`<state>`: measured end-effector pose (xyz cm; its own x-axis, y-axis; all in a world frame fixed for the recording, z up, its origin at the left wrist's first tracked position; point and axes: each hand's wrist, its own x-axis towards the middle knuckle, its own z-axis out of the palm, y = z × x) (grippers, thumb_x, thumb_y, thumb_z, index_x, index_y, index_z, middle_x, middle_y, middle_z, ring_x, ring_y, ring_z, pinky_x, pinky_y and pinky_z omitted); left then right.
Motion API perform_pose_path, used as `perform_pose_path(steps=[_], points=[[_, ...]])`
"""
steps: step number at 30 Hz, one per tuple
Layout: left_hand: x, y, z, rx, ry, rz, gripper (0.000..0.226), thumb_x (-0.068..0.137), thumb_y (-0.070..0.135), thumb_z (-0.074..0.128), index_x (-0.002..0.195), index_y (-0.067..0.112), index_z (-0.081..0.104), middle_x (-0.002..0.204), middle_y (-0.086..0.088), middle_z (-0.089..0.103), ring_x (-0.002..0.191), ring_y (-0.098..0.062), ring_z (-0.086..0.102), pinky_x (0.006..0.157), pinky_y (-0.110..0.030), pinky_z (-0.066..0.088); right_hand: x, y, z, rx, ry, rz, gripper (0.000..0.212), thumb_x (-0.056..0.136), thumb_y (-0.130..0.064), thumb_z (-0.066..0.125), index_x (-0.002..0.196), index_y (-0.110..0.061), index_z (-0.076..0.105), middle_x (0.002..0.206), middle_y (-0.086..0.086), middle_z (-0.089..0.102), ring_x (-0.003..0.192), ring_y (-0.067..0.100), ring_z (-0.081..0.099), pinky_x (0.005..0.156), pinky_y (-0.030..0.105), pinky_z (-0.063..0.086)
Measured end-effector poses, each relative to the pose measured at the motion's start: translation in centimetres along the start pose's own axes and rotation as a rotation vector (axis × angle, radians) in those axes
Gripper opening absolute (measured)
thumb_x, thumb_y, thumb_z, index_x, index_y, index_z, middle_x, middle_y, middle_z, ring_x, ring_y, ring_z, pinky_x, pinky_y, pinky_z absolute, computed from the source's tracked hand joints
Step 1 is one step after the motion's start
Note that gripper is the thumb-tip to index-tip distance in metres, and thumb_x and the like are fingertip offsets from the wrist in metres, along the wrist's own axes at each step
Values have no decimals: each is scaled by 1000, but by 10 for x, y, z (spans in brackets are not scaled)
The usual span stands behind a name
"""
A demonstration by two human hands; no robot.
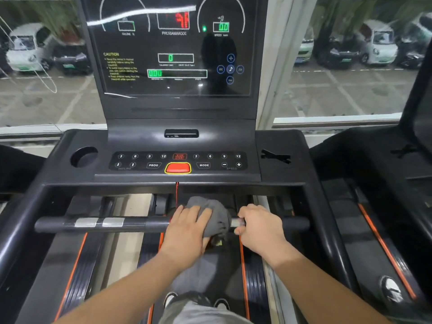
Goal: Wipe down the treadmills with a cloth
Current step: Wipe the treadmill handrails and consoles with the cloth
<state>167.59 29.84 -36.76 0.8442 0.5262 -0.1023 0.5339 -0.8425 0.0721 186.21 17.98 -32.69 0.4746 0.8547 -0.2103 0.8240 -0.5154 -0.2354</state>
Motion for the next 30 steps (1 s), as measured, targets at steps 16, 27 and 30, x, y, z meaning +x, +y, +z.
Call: perform_pose_path(steps=[16,27,30], points=[[-30,1,14,-69,61,-22,83,69,29,78,145,15,47,143,-14,50,131,-37,48,115,-52,40,-3,0,3,17,-22,20,13,91,-35,63,101,-29,56,103,-10,55,101,14,50,73,32,46],[25,22,-22,-150,-131,-290,40,97,43,39,128,20,51,126,-7,61,113,-31,57,100,-43,44,-3,2,0,-9,-57,32,20,94,-39,60,112,-31,56,108,-12,54,107,15,50,72,31,42],[-23,21,-1,-160,78,-88,64,80,31,66,140,18,49,137,-7,50,122,-29,47,114,-46,39,-3,3,1,3,-31,24,20,94,-38,60,112,-31,56,107,-12,54,103,14,50,71,31,43]])
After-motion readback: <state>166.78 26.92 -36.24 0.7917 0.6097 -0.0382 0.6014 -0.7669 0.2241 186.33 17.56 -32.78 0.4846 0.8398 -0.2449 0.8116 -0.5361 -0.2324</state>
